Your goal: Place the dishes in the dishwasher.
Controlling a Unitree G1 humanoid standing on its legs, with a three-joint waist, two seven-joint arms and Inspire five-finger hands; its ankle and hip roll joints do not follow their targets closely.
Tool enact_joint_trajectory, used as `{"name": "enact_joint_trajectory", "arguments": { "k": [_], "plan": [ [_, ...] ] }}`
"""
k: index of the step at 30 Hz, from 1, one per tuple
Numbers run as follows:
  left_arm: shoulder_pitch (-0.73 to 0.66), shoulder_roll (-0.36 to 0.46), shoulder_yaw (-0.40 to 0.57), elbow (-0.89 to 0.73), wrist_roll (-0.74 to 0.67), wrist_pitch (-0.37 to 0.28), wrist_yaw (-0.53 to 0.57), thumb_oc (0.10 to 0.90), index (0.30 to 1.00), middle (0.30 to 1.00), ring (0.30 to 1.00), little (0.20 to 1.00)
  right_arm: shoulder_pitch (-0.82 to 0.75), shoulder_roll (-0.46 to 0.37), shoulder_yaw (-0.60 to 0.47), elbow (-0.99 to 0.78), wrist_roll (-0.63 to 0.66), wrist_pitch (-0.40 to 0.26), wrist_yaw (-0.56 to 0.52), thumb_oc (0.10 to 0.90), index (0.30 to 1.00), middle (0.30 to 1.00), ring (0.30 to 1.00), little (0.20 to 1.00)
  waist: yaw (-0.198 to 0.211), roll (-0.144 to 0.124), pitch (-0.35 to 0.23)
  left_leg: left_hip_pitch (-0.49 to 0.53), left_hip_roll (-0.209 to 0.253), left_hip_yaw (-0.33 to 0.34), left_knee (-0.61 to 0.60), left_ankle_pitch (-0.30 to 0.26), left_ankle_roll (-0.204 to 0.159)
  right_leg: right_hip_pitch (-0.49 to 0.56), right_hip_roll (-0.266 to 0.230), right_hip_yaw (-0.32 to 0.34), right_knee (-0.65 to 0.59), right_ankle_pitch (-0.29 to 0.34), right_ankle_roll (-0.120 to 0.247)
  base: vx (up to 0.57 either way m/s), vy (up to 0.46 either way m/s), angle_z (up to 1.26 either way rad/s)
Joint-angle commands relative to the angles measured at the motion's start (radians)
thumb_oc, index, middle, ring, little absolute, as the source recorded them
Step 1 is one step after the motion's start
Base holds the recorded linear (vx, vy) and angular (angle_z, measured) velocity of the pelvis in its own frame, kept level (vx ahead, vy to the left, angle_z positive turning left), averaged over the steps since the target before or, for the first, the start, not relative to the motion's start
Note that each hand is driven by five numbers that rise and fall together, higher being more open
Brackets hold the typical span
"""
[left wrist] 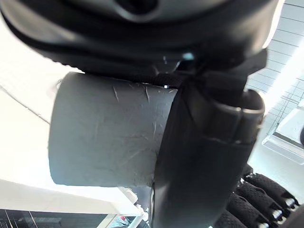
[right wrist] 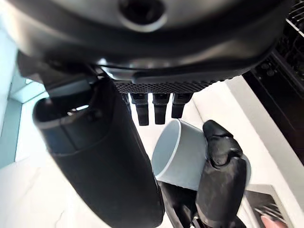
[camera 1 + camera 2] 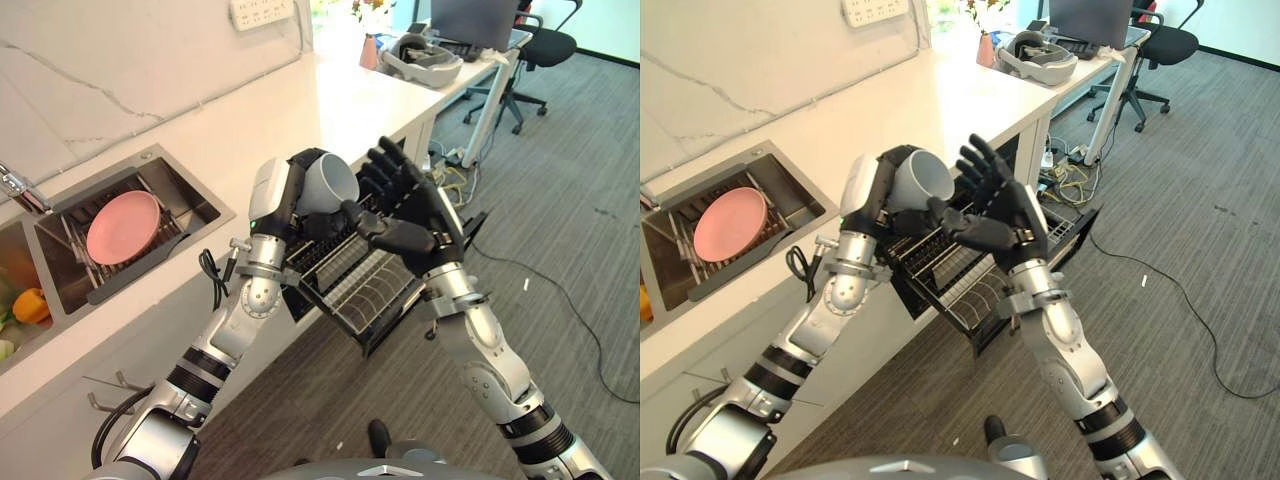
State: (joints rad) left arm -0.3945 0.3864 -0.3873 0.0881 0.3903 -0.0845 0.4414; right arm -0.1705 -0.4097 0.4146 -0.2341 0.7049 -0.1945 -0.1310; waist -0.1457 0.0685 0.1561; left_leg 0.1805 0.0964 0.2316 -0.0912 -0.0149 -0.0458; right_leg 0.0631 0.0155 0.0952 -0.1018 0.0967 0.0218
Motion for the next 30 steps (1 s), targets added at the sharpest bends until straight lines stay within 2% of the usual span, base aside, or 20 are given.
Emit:
{"name": "enact_joint_trajectory", "arguments": {
  "k": [1, 10, 11, 17, 30],
  "plan": [
    [-0.218, 0.021, -0.061, 0.033, 0.056, -0.05, 0.05, 0.4, 0.3, 0.3, 0.3, 0.3, -0.132, 0.06, 0.003, -0.053, -0.055, -0.039, 0.025, 0.8, 0.9, 0.9, 0.9, 0.9, 0.001, -0.071, -0.081, -0.005, 0.024, -0.013, 0.004, -0.017, -0.031, 0.084, -0.106, -0.053, 0.015, -0.151, 0.094, 0.0, 0.0, 0.0],
    [-0.187, 0.018, -0.084, 0.01, 0.126, -0.024, 0.053, 0.4, 0.3, 0.3, 0.3, 0.3, -0.173, 0.065, 0.006, -0.025, -0.21, 0.006, -0.07, 0.8, 0.9, 0.9, 0.9, 0.9, 0.02, -0.082, -0.082, -0.009, 0.023, -0.026, 0.004, -0.018, -0.028, 0.09, -0.108, -0.071, 0.015, -0.153, 0.093, 0.0, -0.001, 0.0],
    [-0.179, 0.022, -0.08, 0.002, 0.143, -0.018, 0.055, 0.4, 0.3, 0.3, 0.3, 0.3, -0.176, 0.064, 0.007, -0.024, -0.224, 0.012, -0.081, 0.8, 0.9, 0.9, 0.9, 0.9, 0.023, -0.084, -0.081, -0.017, 0.023, -0.026, 0.004, -0.006, -0.028, 0.083, -0.107, -0.071, 0.015, -0.142, 0.091, 0.0, 0.003, 0.03],
    [-0.119, 0.037, -0.043, -0.051, 0.175, -0.007, 0.067, 0.4, 0.3, 0.3, 0.3, 0.3, -0.153, 0.06, -0.016, -0.038, -0.279, 0.023, -0.111, 0.8, 0.9, 0.9, 0.9, 0.9, 0.032, -0.087, -0.085, -0.014, 0.022, -0.036, 0.004, -0.019, -0.026, 0.089, -0.109, -0.08, 0.015, -0.154, 0.094, 0.0, 0.0, 0.06],
    [-0.084, 0.048, -0.012, -0.105, 0.181, -0.016, 0.091, 0.4, 0.3, 0.3, 0.3, 0.3, -0.118, 0.072, -0.035, -0.027, -0.288, 0.016, -0.12, 0.8, 0.9, 0.9, 0.9, 0.9, 0.039, -0.087, -0.081, -0.023, 0.016, -0.046, 0.004, -0.009, -0.024, 0.087, -0.113, -0.092, 0.015, -0.146, 0.094, 0.0, 0.001, 0.02]
  ]
}}
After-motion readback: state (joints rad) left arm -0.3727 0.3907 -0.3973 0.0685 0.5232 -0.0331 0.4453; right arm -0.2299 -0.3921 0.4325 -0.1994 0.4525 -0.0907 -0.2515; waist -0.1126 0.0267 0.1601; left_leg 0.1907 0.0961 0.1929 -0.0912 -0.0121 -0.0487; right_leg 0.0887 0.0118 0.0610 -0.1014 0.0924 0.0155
